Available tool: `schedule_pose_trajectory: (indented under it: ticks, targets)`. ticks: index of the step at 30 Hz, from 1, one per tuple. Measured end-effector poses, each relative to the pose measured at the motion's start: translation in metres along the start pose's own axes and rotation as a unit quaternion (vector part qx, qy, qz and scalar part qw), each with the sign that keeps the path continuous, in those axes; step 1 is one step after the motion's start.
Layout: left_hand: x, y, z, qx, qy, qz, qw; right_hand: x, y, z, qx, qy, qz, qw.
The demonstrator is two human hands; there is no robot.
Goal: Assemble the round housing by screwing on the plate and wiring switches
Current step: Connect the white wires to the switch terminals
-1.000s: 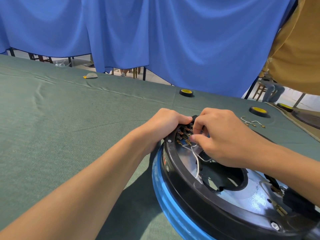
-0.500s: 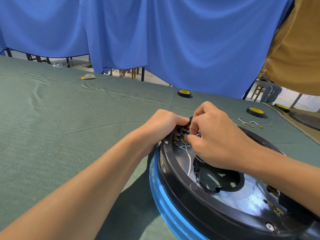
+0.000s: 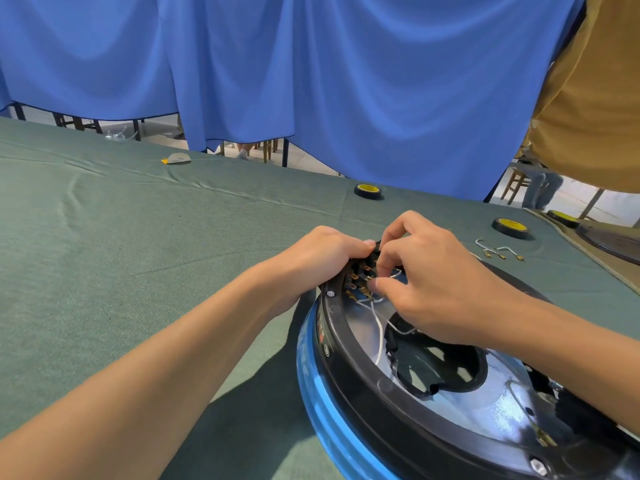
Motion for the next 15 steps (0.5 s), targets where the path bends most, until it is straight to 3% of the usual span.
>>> schedule_pose_trajectory:
  ticks: [8,15]
  targets:
    - [-0.002,-0.002,-0.032,-0.111,-0.082,-0.005,0.990,-0.002,-0.001,-0.002,0.002,-0.012,0.005,1.000]
    - [-0.003,-0.003,-0.034,-0.121,-0.097,0.000,0.988,0.000,0.003,-0.003,-0.008,-0.023,0.000,1.000]
Point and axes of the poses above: each hand's wrist, its own x-axis towards the middle knuckle, its own y-axis out of the back of the hand, z = x × y, the point moved 1 cm from there along x, towards the middle knuckle, and after that the axes turned 15 degrees about y, right-handed, at the moved point
